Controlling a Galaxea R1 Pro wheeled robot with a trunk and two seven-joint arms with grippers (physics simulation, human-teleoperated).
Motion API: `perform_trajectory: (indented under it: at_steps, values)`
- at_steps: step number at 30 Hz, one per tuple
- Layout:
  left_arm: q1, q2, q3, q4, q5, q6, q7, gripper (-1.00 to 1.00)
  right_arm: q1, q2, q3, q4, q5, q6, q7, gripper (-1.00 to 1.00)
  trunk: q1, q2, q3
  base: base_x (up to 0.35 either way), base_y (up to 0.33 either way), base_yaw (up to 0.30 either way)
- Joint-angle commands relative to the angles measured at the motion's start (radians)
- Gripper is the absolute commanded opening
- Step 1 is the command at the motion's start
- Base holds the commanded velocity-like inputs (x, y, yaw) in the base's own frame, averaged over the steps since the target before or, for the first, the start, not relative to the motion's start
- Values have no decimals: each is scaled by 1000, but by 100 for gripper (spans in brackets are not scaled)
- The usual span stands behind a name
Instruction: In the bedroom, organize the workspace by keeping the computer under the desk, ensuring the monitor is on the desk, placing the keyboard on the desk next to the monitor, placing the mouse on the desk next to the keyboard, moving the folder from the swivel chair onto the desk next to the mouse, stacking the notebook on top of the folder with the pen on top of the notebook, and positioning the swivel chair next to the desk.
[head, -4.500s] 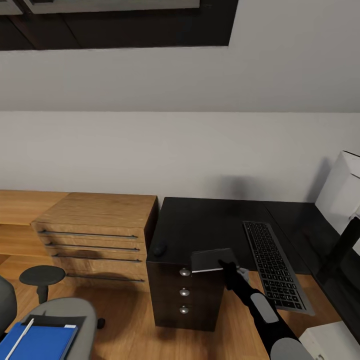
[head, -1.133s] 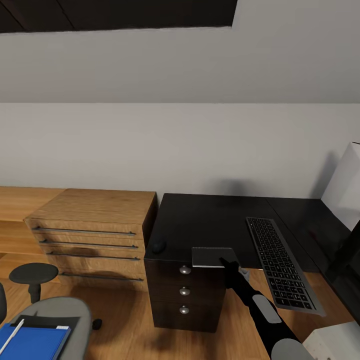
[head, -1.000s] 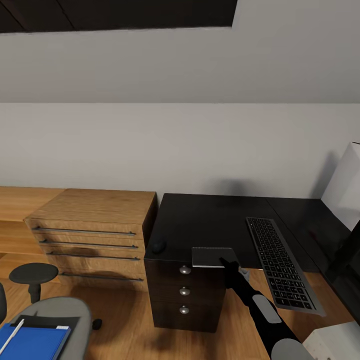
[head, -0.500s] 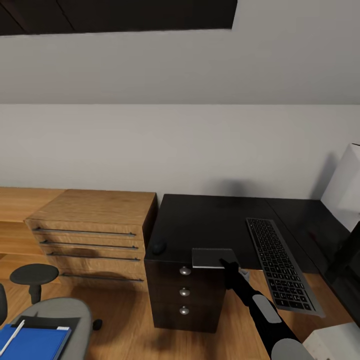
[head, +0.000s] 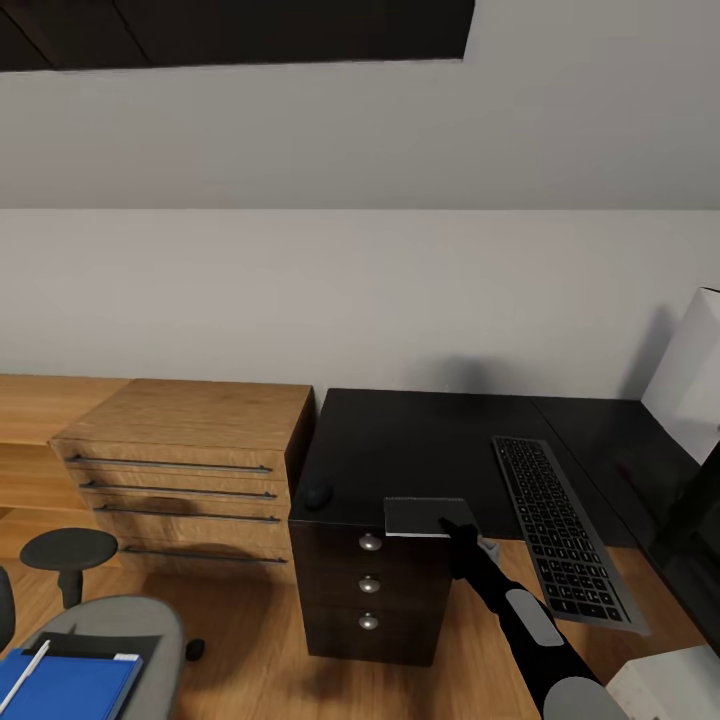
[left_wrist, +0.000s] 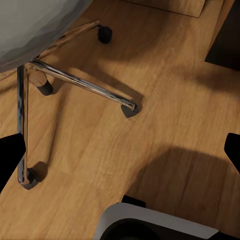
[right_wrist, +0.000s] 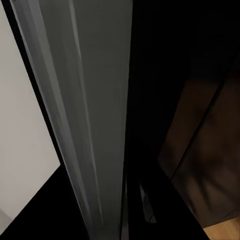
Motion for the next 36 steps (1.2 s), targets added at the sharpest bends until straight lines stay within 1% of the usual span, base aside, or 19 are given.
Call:
perform_trajectory:
  at_steps: [1,9,10,36]
  values:
    - [1,0,6,-2,-10,-1,6,100,0,1,-8,3,12,4,-8,-100,0,0,-1,0,0,0]
    - [1,0,6,-2,-10,-1,6,100,0,1,-8,3,12,4,-8,-100,0,0,-1,0,0,0]
    - [1,0,6,-2,-10,-1,6,100,0,1,-8,3,12,4,-8,100,0,0,-1,0,0,0]
    - [1,0,5,-2,-12,-1,5,100,0,0,-8,3,12,4,-9,100,0,0,-1,0,0,0]
